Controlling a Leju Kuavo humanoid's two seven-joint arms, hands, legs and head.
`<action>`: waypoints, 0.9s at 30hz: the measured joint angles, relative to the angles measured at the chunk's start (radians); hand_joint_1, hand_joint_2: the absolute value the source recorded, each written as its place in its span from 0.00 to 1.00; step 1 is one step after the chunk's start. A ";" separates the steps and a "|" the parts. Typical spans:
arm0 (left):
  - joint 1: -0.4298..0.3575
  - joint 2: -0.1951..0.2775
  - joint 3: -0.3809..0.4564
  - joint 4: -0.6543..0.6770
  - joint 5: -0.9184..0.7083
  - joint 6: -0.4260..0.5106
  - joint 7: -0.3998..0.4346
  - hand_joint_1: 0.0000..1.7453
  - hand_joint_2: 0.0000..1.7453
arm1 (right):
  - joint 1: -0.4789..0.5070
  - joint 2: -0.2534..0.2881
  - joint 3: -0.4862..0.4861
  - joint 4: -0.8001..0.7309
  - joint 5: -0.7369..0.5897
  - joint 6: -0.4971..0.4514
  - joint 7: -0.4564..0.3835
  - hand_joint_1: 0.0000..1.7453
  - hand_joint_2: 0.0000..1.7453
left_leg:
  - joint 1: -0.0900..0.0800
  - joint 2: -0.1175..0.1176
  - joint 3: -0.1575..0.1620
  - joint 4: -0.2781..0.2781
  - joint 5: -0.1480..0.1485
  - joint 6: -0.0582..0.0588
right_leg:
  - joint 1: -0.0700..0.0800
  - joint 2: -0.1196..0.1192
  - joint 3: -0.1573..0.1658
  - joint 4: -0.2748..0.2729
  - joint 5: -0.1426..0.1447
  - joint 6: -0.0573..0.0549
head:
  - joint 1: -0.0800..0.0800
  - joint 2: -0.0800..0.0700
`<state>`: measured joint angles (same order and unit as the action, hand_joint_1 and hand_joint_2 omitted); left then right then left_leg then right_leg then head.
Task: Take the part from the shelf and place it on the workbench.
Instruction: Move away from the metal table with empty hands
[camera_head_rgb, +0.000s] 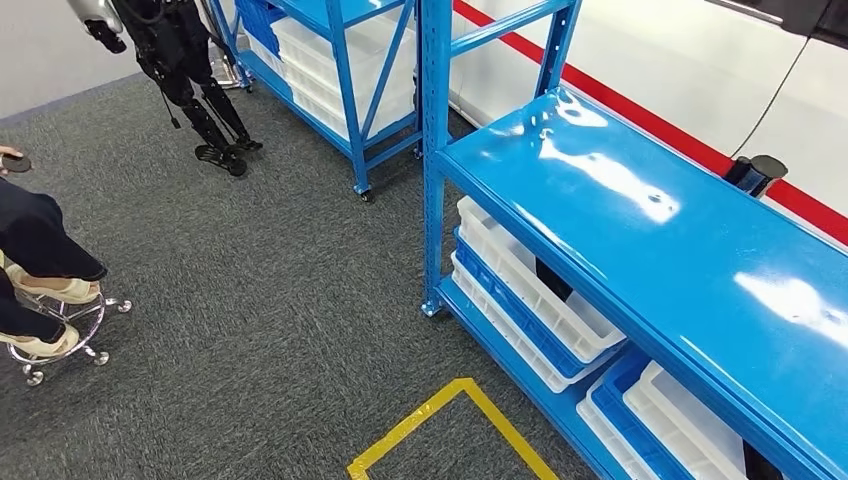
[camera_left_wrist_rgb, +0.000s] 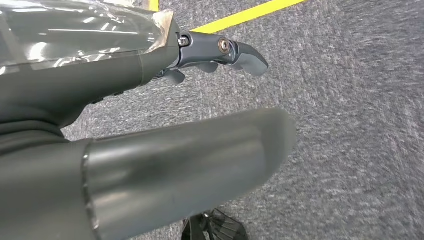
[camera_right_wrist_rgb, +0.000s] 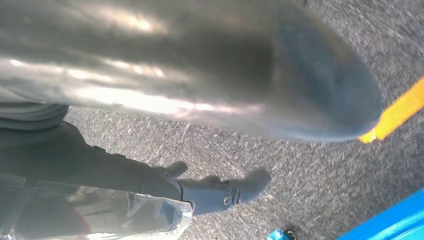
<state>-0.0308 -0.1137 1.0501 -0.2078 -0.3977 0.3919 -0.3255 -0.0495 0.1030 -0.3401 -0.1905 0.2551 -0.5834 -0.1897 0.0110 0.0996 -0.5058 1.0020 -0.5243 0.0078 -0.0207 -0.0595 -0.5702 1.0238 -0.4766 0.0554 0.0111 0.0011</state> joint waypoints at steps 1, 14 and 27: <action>-0.001 0.001 0.000 0.000 0.000 0.000 0.000 0.00 0.00 | 0.000 0.000 0.000 0.000 0.000 0.000 0.001 0.00 0.00 | -0.001 0.007 0.004 -0.002 -0.003 -0.006 | 0.004 0.004 -0.001 0.000 -0.001 -0.009 | 0.000 0.000; 0.001 0.001 0.000 0.002 -0.003 -0.016 0.000 0.00 0.00 | -0.003 0.001 0.001 0.000 0.001 -0.003 0.008 0.00 0.00 | 0.011 -0.159 -0.047 0.064 -0.003 -0.006 | 0.010 0.161 0.010 -0.003 0.004 -0.052 | -0.011 0.000; 0.002 0.000 0.000 0.003 -0.012 -0.023 0.005 0.00 0.00 | 0.006 0.000 0.001 0.001 -0.002 -0.004 0.009 0.00 0.00 | 0.003 -0.027 -0.014 -0.004 0.021 0.025 | 0.000 0.047 -0.090 0.167 -0.054 0.000 | 0.002 0.000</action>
<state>-0.0293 -0.1141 1.0498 -0.2049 -0.4102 0.3691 -0.3204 -0.0435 0.1026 -0.3395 -0.1891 0.2531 -0.5879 -0.1808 0.0137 0.0729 -0.5195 0.9980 -0.5031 0.0331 -0.0206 -0.0129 -0.6604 1.1909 -0.5308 0.0557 0.0134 0.0011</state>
